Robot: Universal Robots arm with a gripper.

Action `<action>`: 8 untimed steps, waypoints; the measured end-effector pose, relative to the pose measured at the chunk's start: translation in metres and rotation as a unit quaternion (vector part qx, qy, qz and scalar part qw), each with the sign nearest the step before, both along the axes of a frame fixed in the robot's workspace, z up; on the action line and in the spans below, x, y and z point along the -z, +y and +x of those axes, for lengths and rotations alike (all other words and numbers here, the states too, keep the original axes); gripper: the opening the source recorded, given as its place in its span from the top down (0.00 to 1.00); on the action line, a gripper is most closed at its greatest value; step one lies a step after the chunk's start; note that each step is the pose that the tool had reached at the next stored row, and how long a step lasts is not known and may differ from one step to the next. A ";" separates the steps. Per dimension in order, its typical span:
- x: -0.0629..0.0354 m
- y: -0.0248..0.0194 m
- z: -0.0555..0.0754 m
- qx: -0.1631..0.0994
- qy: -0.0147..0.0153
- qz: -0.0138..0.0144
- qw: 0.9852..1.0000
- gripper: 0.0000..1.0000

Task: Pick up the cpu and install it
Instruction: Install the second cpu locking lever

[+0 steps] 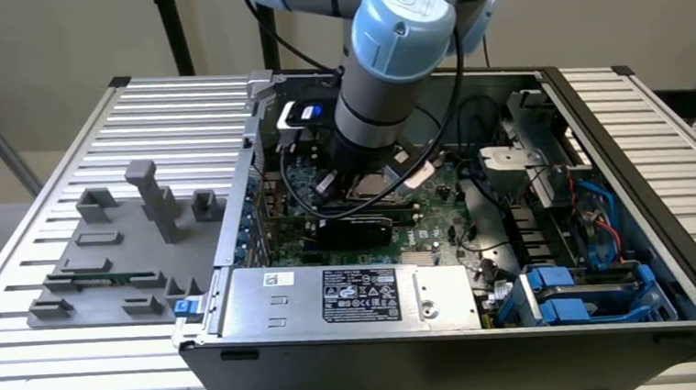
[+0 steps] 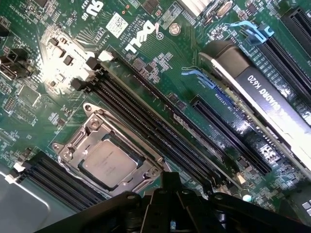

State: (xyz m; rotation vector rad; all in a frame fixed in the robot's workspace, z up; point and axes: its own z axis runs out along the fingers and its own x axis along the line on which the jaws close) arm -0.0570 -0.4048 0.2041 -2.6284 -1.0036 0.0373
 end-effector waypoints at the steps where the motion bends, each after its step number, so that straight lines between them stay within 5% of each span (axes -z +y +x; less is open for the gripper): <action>1: 0.0008 0.0002 0.000 0.000 0.000 0.000 1.000 0.89; 8: 0.0034 0.0003 -0.003 0.000 0.000 0.000 1.000 0.89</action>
